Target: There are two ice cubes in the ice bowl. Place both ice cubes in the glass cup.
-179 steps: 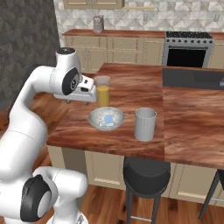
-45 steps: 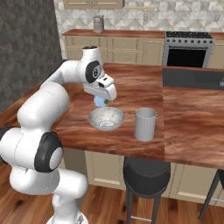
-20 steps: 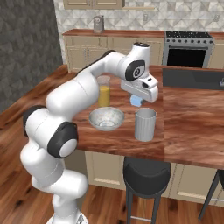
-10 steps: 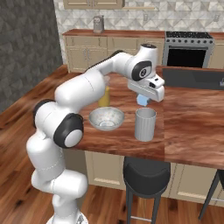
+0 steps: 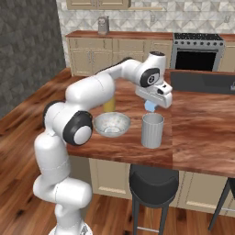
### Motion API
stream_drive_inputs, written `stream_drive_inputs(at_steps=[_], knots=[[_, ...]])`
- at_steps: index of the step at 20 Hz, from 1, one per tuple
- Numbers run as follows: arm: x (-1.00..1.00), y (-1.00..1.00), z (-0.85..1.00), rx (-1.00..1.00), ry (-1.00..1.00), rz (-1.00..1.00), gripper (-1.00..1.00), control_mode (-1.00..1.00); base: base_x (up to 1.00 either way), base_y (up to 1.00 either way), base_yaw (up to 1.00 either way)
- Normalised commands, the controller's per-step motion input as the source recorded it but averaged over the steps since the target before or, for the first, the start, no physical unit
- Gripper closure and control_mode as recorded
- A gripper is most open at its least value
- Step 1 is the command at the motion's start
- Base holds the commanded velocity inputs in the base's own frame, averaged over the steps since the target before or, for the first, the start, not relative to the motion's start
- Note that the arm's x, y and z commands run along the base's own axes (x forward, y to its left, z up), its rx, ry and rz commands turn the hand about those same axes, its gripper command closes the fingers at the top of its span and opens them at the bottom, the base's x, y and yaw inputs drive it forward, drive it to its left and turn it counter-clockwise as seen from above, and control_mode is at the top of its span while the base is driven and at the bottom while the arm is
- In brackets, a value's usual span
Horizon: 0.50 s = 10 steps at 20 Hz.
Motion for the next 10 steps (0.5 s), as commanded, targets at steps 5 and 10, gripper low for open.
stream_drive_inputs(at_steps=[5,10], knots=[[0.26,0.0,-0.36,0.0,0.0,0.0,1.0,-1.0,0.0,0.0,0.0],[0.13,-0.01,-0.3,0.0,0.0,0.01,1.0,-1.0,0.0,0.0,0.0]])
